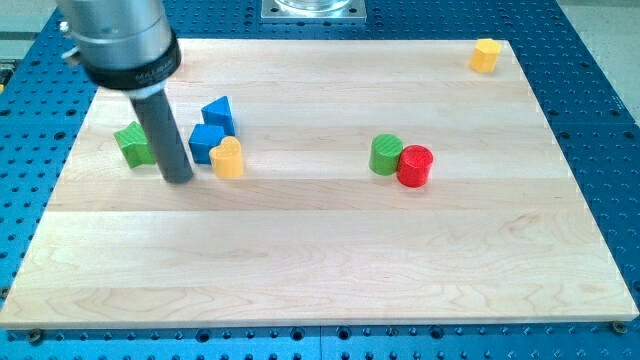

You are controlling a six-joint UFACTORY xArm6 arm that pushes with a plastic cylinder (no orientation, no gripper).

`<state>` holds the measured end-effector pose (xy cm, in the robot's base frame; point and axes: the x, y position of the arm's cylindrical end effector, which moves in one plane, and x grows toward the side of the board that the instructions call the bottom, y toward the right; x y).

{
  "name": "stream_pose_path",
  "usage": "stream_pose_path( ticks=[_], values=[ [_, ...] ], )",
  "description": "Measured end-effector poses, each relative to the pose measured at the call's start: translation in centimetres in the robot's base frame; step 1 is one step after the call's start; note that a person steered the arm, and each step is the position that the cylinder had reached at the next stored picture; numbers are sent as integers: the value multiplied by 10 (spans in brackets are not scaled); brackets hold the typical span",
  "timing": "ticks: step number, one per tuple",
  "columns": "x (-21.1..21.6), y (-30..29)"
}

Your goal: Slightly move the green star to the left

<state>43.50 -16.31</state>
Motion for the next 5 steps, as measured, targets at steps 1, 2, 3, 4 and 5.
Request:
stream_pose_path(
  ticks=[1, 2, 3, 4, 5],
  values=[
    [-35, 0],
    [-47, -2],
    [-47, -19],
    [-29, -32],
    [0, -38]
  ],
)
